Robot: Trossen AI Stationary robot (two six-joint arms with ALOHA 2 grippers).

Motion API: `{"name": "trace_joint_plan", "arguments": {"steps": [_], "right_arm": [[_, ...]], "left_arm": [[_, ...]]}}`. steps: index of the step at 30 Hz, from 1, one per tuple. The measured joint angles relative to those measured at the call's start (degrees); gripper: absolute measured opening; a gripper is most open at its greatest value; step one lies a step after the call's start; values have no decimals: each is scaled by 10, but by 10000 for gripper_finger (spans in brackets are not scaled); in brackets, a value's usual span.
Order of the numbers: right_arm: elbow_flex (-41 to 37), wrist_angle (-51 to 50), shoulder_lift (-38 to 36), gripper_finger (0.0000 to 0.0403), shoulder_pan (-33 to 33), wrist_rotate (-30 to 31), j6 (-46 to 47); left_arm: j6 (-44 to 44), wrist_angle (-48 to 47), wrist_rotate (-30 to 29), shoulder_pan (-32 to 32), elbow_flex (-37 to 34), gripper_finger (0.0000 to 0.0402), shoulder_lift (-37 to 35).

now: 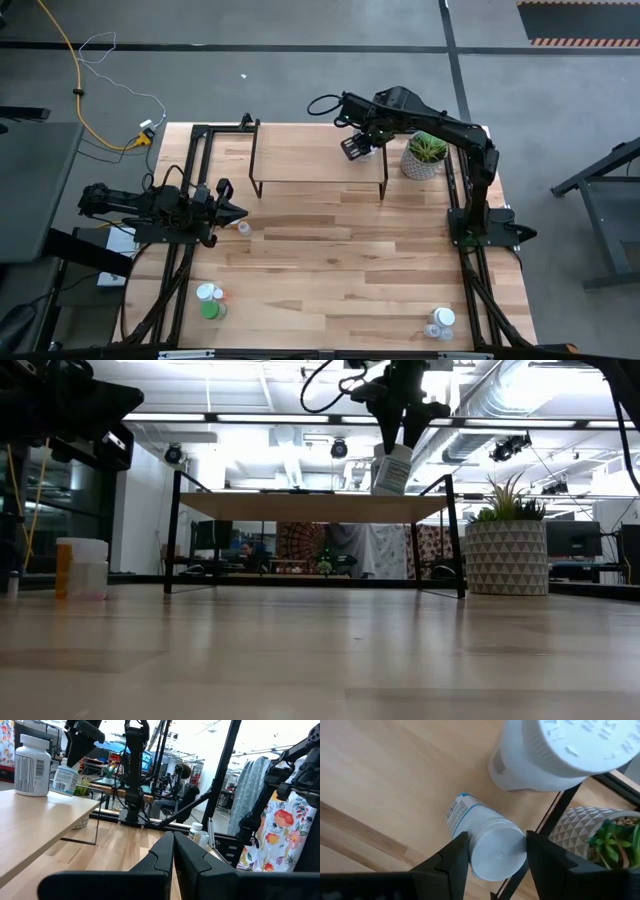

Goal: Pick and place medicine bottles onto shelf by color
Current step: Put the top white pill bottle on the shelf

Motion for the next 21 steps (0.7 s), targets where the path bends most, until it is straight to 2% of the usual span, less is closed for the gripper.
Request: {"name": "trace_joint_plan", "arguments": {"steps": [5, 21], "right_arm": [[0, 0, 0, 162, -4, 18, 12], [0, 0, 0, 163, -7, 19, 12]], "left_arm": [[0, 0, 0, 0, 0, 3, 0], [1, 0, -2, 0, 0, 3, 0]]}}
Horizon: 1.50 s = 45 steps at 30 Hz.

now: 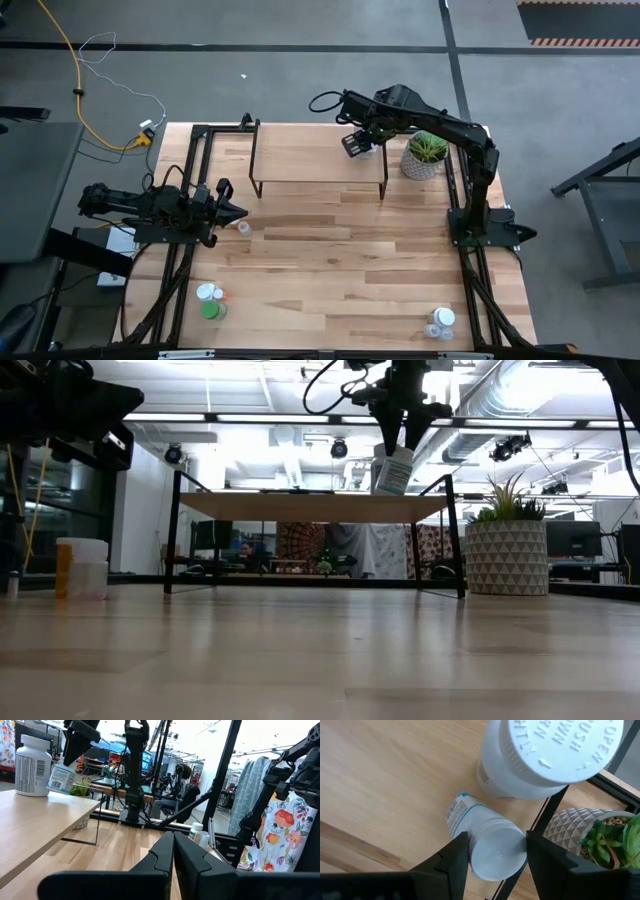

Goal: Pick and place medicine bottles onto shelf by color
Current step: Put the top white pill bottle on the shelf, then put the left transparent pill bottle on the shelf

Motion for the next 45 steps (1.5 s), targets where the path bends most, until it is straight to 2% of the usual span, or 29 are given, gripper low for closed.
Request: {"name": "trace_joint_plan", "arguments": {"steps": [14, 35, 45], "right_arm": [[0, 0, 0, 165, 0, -18, -5], [0, 0, 0, 220, 0, -16, 0], [0, 0, -9, 225, 3, -12, -73]], "left_arm": [[0, 0, 0, 0, 0, 3, 0], [0, 0, 0, 0, 0, 3, 0], [1, 0, 0, 0, 0, 3, 0]]}}
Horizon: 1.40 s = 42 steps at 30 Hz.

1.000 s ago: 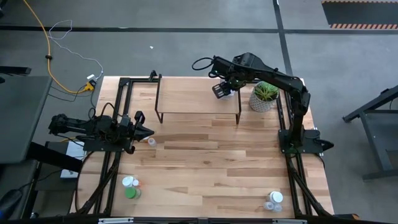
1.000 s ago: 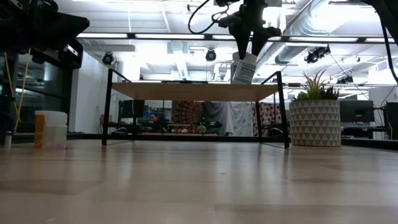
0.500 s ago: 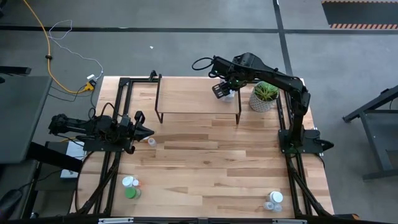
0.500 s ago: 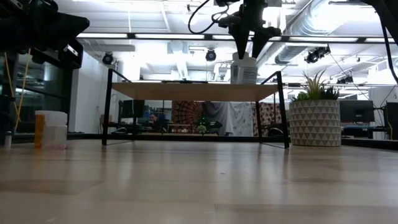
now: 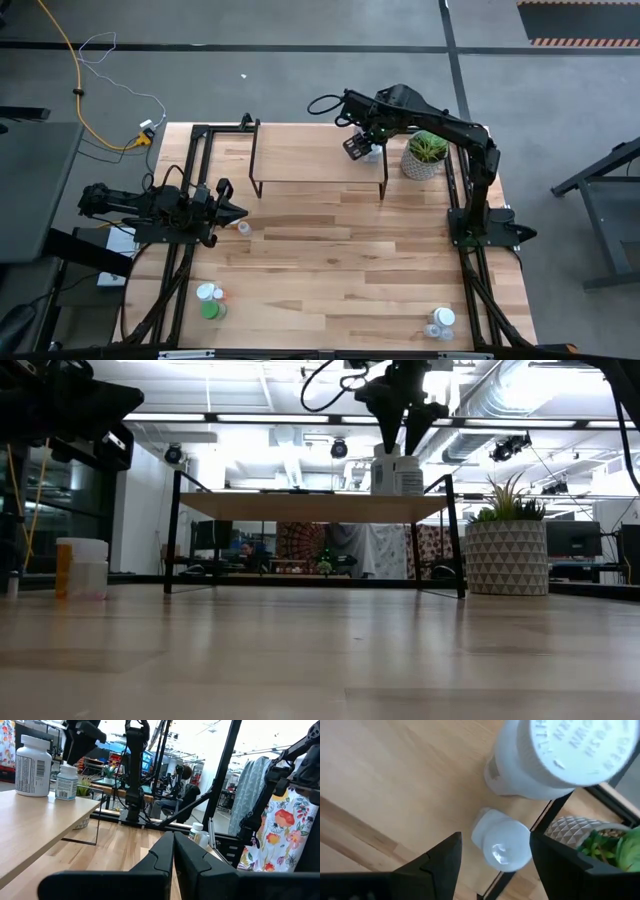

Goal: Pick and place medicine bottles onto shelf by color
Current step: Put the left transparent pill bottle on the shelf

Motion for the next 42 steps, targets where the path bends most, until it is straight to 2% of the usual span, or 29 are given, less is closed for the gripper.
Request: {"name": "trace_joint_plan", "arguments": {"steps": [8, 14, 18, 23, 26, 28, 30, 33, 37, 40, 42], "right_arm": [[0, 0, -71, 225, 38, 49, -27], [-9, 3, -138, 225, 138, 67, -18], [-120, 3, -216, 225, 221, 81, 43], [-377, 36, -362, 225, 323, 104, 208], [-534, 170, -451, 225, 389, 103, 270], [-625, 299, -500, 225, 425, 110, 271], [-708, 455, -533, 225, 450, 134, 235], [-813, 723, -548, 225, 469, 175, 102], [-914, 1064, -522, 225, 465, 181, -107], [-955, 1227, -491, 225, 458, 180, -220], [-963, 1270, -473, 225, 452, 180, -264]], "left_arm": [[0, 0, -3, 0, 0, 3, 0], [0, 0, -7, 0, 0, 3, 0], [0, 0, -7, 0, 0, 3, 0], [0, 1, -7, 0, 0, 3, 0], [0, 1, -7, 0, 0, 3, 0], [0, 2, -7, 0, 0, 3, 0], [0, 2, -7, 0, 0, 3, 0], [0, 2, -12, 0, 0, 3, 0], [0, 2, -20, 0, 0, 3, 0], [0, 2, -20, 0, 0, 3, 0], [0, 2, -20, 0, 0, 3, 0]]}}
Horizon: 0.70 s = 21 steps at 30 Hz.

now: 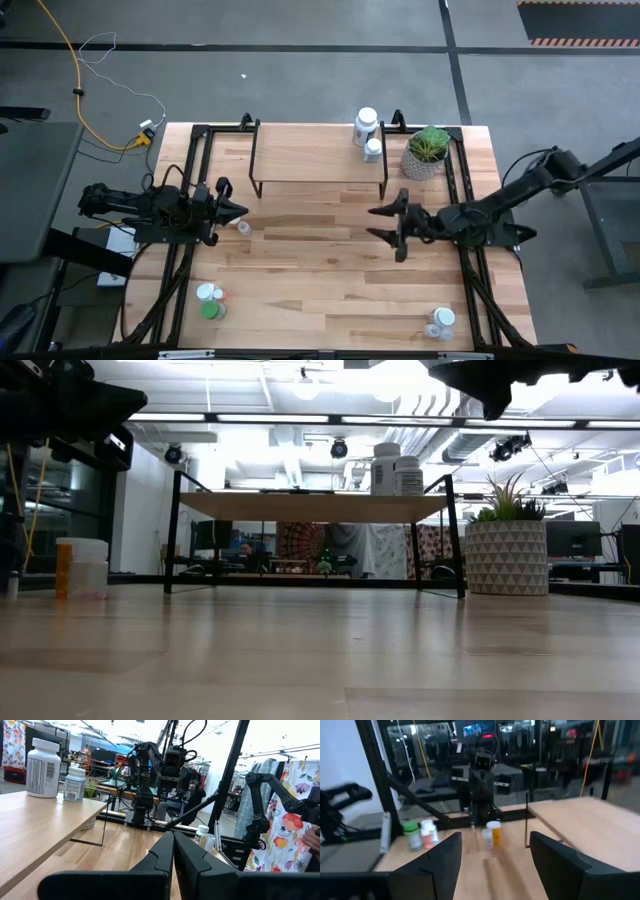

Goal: Pick and place medicine bottles onto shelf by color
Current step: Put the left transparent pill bottle on the shelf

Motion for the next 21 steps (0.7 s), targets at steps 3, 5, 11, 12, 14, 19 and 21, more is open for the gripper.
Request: {"name": "trace_joint_plan", "arguments": {"steps": [3, 5, 11, 12, 14, 19, 21], "right_arm": [[0, 3, 20, 225, -7, -1, -24], [0, 3, 31, 225, -9, -1, -11], [0, 9, 40, 225, -19, 0, -11], [0, 9, 40, 225, -21, -1, -11], [0, 9, 40, 225, -24, 0, -11], [0, 10, 40, 225, -29, 0, -11], [0, 9, 40, 225, -29, 0, -11]], "left_arm": [[6, 0, 0, 0, 0, 3, 0], [21, 0, 0, 0, 0, 3, 0], [24, 0, 0, 0, 0, 3, 0], [24, 0, 0, 0, 0, 3, 0], [27, 0, 0, 0, 0, 3, 0], [40, 0, 0, 0, 0, 5, 0], [39, 1, 0, 0, 0, 13, 0]]}}
